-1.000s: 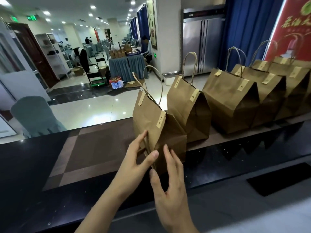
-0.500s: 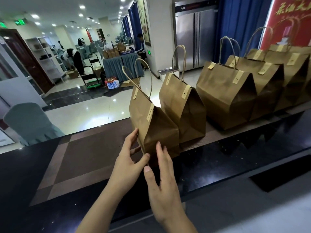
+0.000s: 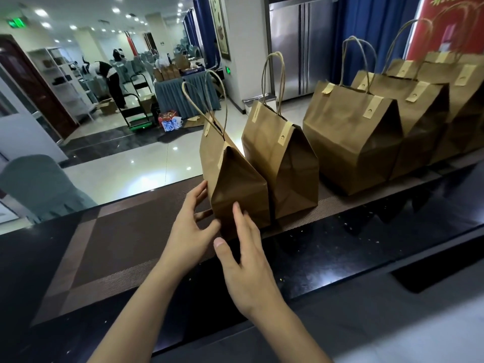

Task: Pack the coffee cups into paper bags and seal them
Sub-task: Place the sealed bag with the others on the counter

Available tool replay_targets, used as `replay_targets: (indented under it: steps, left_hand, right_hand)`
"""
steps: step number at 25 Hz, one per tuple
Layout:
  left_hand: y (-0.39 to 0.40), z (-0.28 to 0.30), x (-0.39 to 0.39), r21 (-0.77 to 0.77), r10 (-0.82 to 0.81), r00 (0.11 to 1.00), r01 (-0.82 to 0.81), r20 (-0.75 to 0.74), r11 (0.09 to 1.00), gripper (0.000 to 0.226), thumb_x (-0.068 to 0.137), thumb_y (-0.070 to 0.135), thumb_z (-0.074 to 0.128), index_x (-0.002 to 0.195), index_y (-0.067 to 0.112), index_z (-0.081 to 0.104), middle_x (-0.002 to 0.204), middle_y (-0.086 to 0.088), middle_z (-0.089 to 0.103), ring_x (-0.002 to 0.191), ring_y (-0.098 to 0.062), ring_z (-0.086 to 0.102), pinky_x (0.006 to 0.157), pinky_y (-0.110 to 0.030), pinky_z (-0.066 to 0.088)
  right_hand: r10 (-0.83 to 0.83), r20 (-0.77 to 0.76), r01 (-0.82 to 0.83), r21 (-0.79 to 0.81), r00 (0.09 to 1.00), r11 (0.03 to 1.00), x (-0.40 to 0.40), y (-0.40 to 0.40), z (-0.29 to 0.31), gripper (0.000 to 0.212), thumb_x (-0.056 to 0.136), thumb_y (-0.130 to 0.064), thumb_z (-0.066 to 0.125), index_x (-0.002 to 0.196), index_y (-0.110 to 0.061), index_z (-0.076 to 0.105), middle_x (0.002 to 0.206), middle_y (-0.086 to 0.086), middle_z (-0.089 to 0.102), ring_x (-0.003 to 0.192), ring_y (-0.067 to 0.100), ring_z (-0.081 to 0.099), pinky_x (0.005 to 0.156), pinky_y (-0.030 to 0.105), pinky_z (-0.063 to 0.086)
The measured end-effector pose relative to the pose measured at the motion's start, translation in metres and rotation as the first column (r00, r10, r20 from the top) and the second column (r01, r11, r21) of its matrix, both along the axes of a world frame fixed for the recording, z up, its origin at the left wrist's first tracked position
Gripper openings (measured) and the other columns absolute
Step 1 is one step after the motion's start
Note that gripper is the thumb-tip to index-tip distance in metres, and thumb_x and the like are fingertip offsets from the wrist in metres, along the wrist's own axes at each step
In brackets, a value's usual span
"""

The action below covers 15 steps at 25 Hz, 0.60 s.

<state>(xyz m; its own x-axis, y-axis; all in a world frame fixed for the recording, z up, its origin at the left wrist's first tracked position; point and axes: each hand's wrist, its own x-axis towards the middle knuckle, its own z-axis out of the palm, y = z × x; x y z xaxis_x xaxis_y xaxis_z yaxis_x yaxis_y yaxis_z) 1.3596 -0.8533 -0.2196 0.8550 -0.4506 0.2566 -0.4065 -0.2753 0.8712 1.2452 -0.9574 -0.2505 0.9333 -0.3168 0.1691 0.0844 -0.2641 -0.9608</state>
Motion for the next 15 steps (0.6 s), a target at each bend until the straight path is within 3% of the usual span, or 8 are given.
replay_targets:
  steps: [5, 11, 15]
  left_hand:
    - [-0.002, 0.001, 0.000, 0.033, 0.022, 1.000, -0.021, -0.008, 0.999, 0.080, 0.087, 0.010, 0.073, 0.151, 0.041, 0.035, 0.148, 0.016, 0.047, 0.121, 0.014, 0.051, 0.087, -0.012, 0.051]
    - [0.007, 0.005, -0.029, 0.036, 0.097, 0.994, -0.095, -0.052, 0.995, 0.080, 0.087, 0.024, 0.075, 0.150, 0.045, 0.031, 0.153, 0.015, 0.040, 0.129, -0.011, 0.051, 0.100, -0.028, 0.049]
    - [0.024, -0.005, -0.070, 0.061, 0.116, 0.987, -0.110, -0.110, 0.992, 0.079, 0.089, 0.029, 0.074, 0.151, 0.048, 0.029, 0.157, 0.014, 0.035, 0.131, -0.012, 0.048, 0.088, -0.018, 0.049]
  right_hand:
    - [-0.003, 0.003, 0.003, 0.005, 1.000, 1.000, -0.002, -0.004, 0.002, 0.071, 0.087, -0.077, 0.033, 0.149, -0.069, -0.002, 0.165, -0.028, 0.003, 0.150, -0.009, 0.006, 0.117, 0.025, 0.021]
    - [0.003, 0.033, -0.003, -0.002, 0.999, 1.000, -0.018, -0.006, -0.002, 0.069, 0.091, -0.071, 0.039, 0.153, -0.063, 0.009, 0.163, -0.026, 0.017, 0.149, -0.008, 0.017, 0.120, 0.027, 0.026]
    - [0.037, 0.028, -0.037, 0.021, 0.999, 0.999, -0.031, 0.001, -0.006, 0.061, 0.101, -0.056, 0.046, 0.153, -0.061, 0.016, 0.161, -0.024, 0.022, 0.149, -0.002, 0.025, 0.123, 0.041, 0.030]
